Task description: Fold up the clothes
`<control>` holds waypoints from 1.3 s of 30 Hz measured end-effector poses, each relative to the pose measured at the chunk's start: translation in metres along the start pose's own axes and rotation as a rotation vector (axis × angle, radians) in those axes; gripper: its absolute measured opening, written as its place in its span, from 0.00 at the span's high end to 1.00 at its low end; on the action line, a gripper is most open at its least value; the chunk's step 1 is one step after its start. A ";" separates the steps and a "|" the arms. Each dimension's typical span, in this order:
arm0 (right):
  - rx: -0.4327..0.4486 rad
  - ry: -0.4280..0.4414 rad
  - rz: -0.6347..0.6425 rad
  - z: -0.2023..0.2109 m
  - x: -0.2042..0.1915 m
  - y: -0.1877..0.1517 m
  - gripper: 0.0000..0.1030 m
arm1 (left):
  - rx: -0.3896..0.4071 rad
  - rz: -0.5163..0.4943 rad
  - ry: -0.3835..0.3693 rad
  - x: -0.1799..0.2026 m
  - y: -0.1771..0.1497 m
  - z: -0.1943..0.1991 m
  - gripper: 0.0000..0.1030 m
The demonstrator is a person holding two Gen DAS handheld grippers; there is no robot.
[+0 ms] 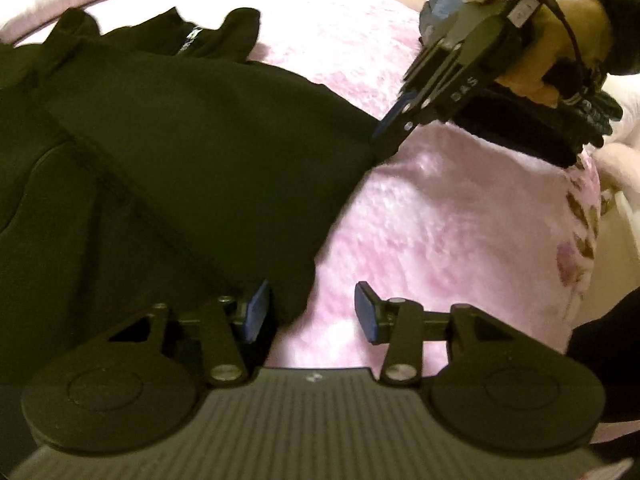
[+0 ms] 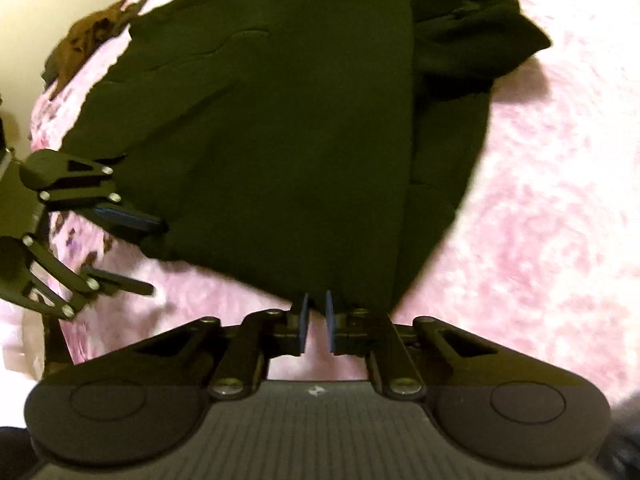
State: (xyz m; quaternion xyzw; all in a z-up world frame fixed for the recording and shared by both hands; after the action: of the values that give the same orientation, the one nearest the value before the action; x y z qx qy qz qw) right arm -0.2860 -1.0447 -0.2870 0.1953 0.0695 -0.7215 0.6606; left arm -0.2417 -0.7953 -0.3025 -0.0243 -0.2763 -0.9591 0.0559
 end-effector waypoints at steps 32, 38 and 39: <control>0.326 -0.141 -0.485 0.032 -0.273 0.018 0.15 | 0.186 0.161 0.206 -0.309 -0.089 0.291 0.01; 0.352 -0.107 -0.427 0.013 -0.314 0.031 0.15 | 0.229 0.250 0.225 -0.399 -0.055 0.307 0.01; 0.362 -0.097 -0.441 0.009 -0.315 0.034 0.15 | 0.224 0.266 0.233 -0.413 -0.050 0.309 0.01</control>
State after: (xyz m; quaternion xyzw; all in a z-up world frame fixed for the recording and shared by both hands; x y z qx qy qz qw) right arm -0.2382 -0.7607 -0.1554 0.2553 -0.0513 -0.8569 0.4448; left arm 0.1668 -0.5502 -0.0995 0.0569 -0.3671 -0.9030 0.2161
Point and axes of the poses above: each gripper's, at about its wrist camera, not at the fingertips, and z roughly against the way its jaws point, x to its right, y to its top, the point moved 2 cm from there along -z, roughly the way its jaws point, and after that the axes turned 14 degrees about -z, right-handed, at the moved point
